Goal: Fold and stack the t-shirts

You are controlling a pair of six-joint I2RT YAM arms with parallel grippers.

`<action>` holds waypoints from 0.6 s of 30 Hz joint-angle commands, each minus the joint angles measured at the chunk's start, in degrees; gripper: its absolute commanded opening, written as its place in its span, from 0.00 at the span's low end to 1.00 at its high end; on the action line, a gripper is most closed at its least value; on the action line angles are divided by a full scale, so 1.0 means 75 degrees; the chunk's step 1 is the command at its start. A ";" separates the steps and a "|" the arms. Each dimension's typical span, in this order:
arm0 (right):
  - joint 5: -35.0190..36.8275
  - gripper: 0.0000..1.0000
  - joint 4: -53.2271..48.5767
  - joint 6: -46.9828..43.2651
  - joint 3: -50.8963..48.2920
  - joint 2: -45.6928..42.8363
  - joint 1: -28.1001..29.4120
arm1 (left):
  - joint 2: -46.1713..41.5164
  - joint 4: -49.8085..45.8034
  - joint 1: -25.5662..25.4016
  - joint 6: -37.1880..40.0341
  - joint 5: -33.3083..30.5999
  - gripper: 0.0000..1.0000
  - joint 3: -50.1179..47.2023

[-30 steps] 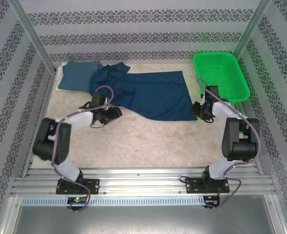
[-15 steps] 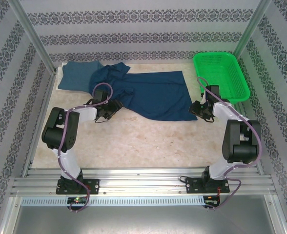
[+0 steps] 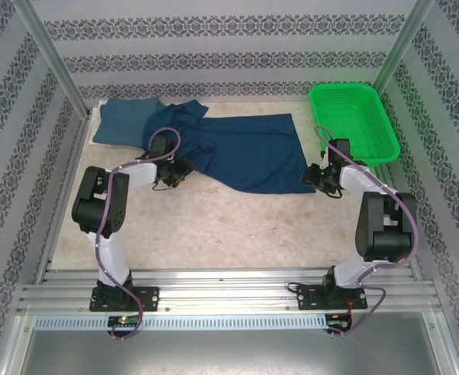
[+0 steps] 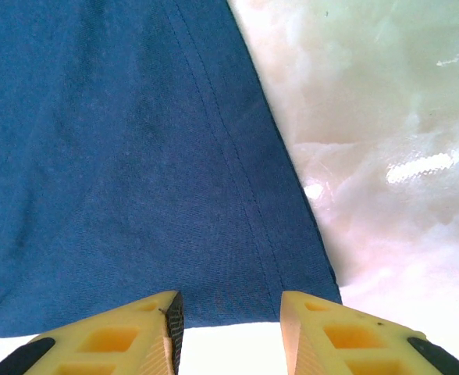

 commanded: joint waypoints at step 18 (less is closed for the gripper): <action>-0.0244 0.35 0.0064 -0.0197 -0.0132 -0.0183 -0.0042 | 0.1042 0.1015 0.0717 0.1473 -0.1987 0.33 0.1979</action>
